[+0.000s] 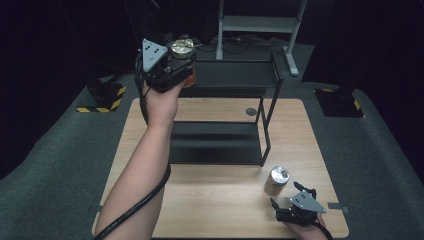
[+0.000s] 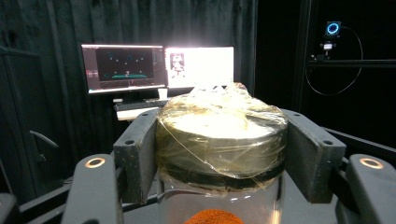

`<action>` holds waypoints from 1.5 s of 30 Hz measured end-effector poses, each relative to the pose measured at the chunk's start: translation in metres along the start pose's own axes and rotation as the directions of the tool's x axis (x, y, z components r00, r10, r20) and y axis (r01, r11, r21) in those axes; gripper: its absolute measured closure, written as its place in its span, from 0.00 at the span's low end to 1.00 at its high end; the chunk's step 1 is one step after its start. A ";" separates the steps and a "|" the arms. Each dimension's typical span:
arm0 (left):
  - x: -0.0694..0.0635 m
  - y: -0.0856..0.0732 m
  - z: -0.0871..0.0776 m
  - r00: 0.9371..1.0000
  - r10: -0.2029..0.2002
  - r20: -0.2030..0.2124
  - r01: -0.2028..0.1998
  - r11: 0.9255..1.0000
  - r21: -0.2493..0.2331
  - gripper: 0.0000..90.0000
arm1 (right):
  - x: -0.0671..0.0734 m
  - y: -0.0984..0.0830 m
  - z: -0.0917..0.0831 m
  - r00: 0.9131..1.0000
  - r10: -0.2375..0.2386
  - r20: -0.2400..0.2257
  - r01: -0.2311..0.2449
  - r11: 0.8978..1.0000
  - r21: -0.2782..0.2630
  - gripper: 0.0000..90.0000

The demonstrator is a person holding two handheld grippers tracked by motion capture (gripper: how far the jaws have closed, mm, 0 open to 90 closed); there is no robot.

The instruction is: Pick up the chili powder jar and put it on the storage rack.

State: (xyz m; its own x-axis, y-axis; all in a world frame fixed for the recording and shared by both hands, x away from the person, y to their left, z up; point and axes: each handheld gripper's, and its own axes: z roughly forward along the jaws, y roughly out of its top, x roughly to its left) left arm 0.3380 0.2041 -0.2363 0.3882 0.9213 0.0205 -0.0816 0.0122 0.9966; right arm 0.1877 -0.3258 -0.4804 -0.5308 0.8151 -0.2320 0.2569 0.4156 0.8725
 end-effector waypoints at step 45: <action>0.001 -0.016 0.021 0.999 -0.030 -0.034 0.030 0.999 0.010 0.38 | -0.001 -0.002 -0.001 1.000 0.001 -0.005 -0.001 1.000 -0.011 0.00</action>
State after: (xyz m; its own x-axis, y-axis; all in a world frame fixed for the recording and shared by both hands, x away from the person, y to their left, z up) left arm 0.3590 0.1963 -0.2501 0.3591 0.9332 -0.0118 -0.0602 0.0358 0.9975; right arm 0.1873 -0.3279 -0.4815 -0.5343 0.8137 -0.2288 0.2489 0.4101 0.8774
